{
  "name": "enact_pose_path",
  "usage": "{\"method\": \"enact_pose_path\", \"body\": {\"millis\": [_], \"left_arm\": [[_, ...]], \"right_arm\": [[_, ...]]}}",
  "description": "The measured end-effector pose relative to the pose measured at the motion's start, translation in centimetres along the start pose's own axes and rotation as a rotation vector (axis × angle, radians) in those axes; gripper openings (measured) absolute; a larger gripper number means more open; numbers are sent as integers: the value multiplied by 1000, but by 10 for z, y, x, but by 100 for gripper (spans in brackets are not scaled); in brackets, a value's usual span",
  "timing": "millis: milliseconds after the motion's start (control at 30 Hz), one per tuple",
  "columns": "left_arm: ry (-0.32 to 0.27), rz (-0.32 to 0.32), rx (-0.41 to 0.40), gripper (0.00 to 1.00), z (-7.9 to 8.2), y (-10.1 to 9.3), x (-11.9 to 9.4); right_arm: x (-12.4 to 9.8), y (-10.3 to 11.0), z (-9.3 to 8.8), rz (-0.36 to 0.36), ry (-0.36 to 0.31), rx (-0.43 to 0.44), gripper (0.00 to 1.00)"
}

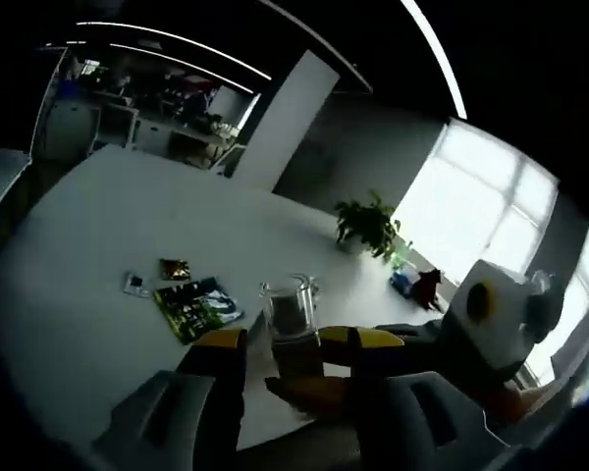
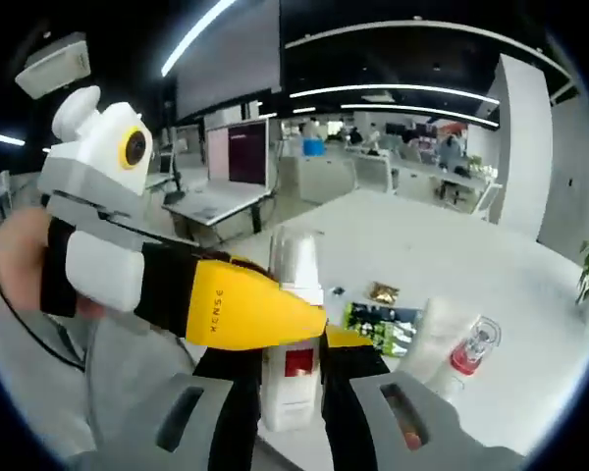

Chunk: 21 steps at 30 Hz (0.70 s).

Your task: Arrange the skincare products in the storage area until every visible bottle or jar stands upright without overlapping.

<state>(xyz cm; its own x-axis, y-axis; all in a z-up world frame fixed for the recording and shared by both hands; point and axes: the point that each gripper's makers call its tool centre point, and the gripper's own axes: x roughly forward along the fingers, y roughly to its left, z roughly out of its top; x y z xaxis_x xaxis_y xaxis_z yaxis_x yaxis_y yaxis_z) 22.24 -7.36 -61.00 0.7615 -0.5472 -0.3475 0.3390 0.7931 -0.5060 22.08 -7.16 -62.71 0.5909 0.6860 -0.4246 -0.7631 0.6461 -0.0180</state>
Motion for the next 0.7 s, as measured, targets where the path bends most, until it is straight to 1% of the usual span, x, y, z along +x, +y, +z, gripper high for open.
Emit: {"method": "enact_pose_path", "body": {"millis": [67, 100, 133, 167, 233, 300, 333, 433, 600, 700], "left_arm": [[-18, 20, -4, 34, 3, 5, -1], [-18, 21, -4, 33, 4, 6, -2], [-22, 42, 10, 30, 6, 10, -2], [-25, 51, 17, 27, 7, 12, -3], [-31, 47, 5, 23, 9, 13, -3], [-38, 50, 21, 19, 10, 12, -3], [-43, 54, 18, 19, 11, 13, -3], [-56, 42, 2, 19, 12, 13, -4], [-56, 0, -38, 17, 14, 13, -5], [-54, -20, -47, 16, 14, 12, -5]], "right_arm": [[1, -1, 1, -5, -2, -6, 22], [1, -1, 0, -2, 0, -6, 22], [1, -1, -1, 0, 0, -5, 21], [2, -1, -2, 0, 1, -6, 21], [2, 0, -3, 4, 7, -23, 21], [2, 3, -2, 11, 4, -43, 21], [3, 1, -1, 10, 5, -49, 21], [2, 1, 0, 5, 1, -79, 21], [1, 0, -1, 6, 0, -70, 21], [0, -1, -1, 10, -1, -60, 21]]}}
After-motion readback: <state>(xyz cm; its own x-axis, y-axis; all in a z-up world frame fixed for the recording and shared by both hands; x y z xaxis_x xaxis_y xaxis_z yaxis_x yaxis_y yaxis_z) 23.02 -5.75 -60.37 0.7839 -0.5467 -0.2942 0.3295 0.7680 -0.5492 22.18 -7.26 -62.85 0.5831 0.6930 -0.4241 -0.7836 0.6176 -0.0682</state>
